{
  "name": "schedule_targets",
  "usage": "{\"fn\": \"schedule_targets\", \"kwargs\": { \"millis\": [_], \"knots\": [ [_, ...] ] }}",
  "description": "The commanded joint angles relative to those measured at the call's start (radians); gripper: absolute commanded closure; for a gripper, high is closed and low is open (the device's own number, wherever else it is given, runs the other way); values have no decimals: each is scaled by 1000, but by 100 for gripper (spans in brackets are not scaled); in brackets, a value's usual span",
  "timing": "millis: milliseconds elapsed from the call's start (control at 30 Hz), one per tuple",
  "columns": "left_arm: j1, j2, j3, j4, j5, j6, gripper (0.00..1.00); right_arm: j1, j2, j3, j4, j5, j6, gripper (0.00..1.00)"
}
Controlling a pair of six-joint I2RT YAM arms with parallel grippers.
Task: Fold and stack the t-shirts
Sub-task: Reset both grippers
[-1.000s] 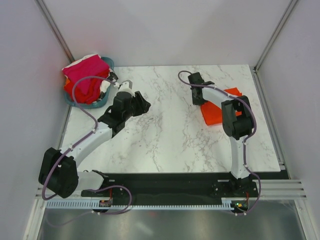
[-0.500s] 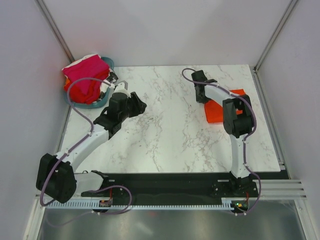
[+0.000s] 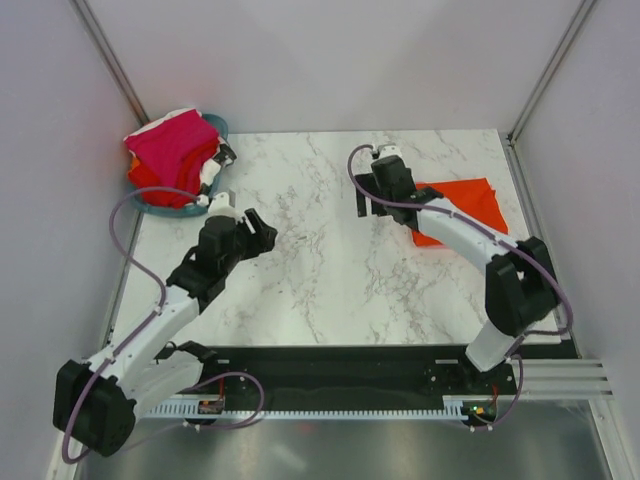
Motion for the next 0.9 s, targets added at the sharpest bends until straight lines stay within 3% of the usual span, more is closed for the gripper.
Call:
{"fn": "schedule_targets", "kwargs": {
  "millis": [0,33,167,400,533,700,867],
  "knots": [
    [3,-140,-71,-24,-83,-6,23,39,-175,-147,147,-16,13,2],
    [3,-177,-117,-24,-108,-7,15,50,-268,-232,208,-14,42,2],
    [3,-329,-220,-15,-166,-39,0,78,-462,-452,388,-23,178,2],
    [3,-453,-362,11,-128,-32,0,78,-722,-751,412,-72,191,2],
    [3,-472,-409,36,-168,-13,2,79,-828,-973,591,-134,218,2],
    [3,-481,-455,105,-137,-18,6,78,-859,-1000,578,-123,211,2],
    [3,-447,-449,107,-162,-24,7,78,-830,-1052,669,-141,243,5]
  ]
}}
